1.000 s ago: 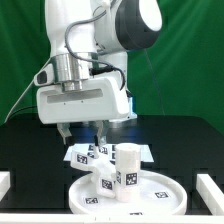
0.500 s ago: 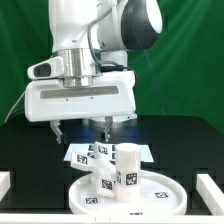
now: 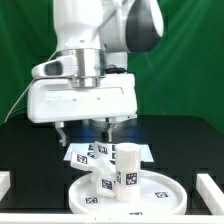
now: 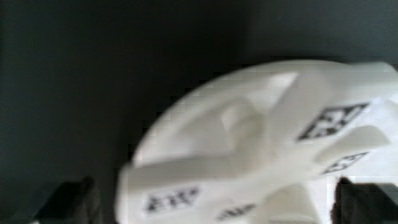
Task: Assemble round table
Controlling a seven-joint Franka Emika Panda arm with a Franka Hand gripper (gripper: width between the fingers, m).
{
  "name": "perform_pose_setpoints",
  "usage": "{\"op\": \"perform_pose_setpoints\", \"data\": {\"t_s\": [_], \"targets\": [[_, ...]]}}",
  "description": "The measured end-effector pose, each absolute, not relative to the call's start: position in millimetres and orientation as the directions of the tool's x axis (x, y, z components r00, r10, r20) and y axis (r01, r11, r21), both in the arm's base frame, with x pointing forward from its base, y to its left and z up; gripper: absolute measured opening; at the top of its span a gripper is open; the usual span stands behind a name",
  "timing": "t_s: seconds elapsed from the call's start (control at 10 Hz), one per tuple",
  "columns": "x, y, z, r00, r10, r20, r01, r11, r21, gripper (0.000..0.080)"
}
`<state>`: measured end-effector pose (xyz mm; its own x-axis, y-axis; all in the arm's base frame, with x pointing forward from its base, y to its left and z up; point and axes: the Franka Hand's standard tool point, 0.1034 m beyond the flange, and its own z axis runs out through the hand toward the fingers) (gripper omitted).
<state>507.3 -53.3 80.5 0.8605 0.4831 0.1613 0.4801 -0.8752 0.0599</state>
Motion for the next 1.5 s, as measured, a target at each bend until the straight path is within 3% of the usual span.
{"op": "perform_pose_setpoints", "data": {"t_s": [0.3, 0.8, 1.5], "targets": [[507, -42, 68.1, 0.677, 0.728, 0.112, 0.719, -0.686, 0.113, 0.0648], [515, -30, 66.3, 0.683, 0.721, 0.116, 0.713, -0.693, 0.107, 0.0648], [509, -34, 40.5, 0.69, 0.716, 0.104, 0.709, -0.698, 0.101, 0.0648]]}}
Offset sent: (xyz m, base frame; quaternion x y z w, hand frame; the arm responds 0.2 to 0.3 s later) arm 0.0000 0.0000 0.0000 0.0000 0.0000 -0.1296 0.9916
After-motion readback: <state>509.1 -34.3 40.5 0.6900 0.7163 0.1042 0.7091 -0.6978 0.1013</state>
